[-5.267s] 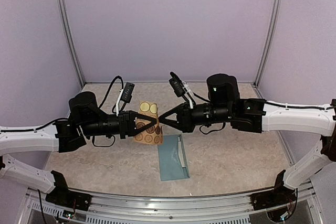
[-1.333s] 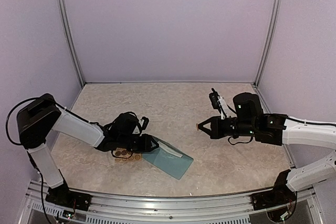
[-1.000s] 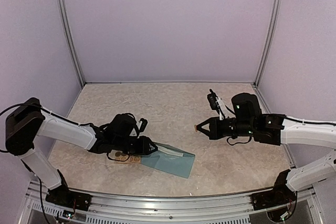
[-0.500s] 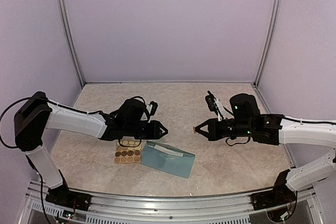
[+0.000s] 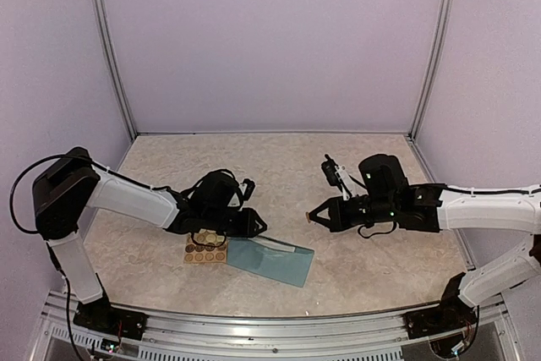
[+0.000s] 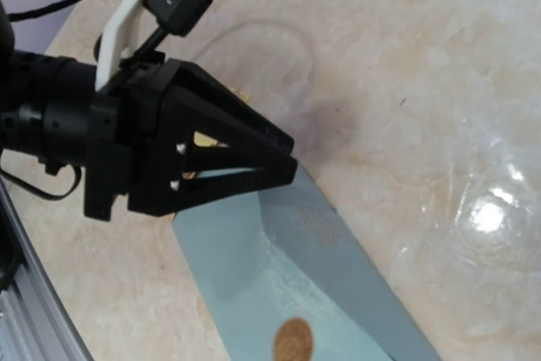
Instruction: Place the letter into the envelope and seal it
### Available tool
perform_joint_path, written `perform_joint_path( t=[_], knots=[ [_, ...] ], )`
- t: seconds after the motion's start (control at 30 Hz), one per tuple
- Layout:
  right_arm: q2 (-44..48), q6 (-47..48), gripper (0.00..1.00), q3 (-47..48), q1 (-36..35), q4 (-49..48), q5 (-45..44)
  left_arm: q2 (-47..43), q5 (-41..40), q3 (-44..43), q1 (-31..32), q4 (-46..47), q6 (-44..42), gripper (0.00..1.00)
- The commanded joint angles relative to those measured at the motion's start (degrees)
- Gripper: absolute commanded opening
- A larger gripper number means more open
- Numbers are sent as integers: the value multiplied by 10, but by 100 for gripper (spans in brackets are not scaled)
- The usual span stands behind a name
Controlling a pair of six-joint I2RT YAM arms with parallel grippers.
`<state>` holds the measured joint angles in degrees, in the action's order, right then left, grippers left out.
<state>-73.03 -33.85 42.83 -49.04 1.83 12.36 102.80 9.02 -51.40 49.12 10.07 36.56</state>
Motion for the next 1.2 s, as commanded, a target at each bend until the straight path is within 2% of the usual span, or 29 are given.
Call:
perform_joint_path(
  t=[0.0, 0.63, 1.17],
  knots=[
    [-24, 15, 0, 24, 3, -5, 25, 2, 10, 18, 3, 13, -4, 25],
    [-187, 52, 0, 93, -41, -17, 59, 19, 3, 54, 8, 29, -3, 22],
    [-308, 82, 0, 163, -79, -12, 35, 16, -7, 82, 9, 37, 4, 19]
  ],
)
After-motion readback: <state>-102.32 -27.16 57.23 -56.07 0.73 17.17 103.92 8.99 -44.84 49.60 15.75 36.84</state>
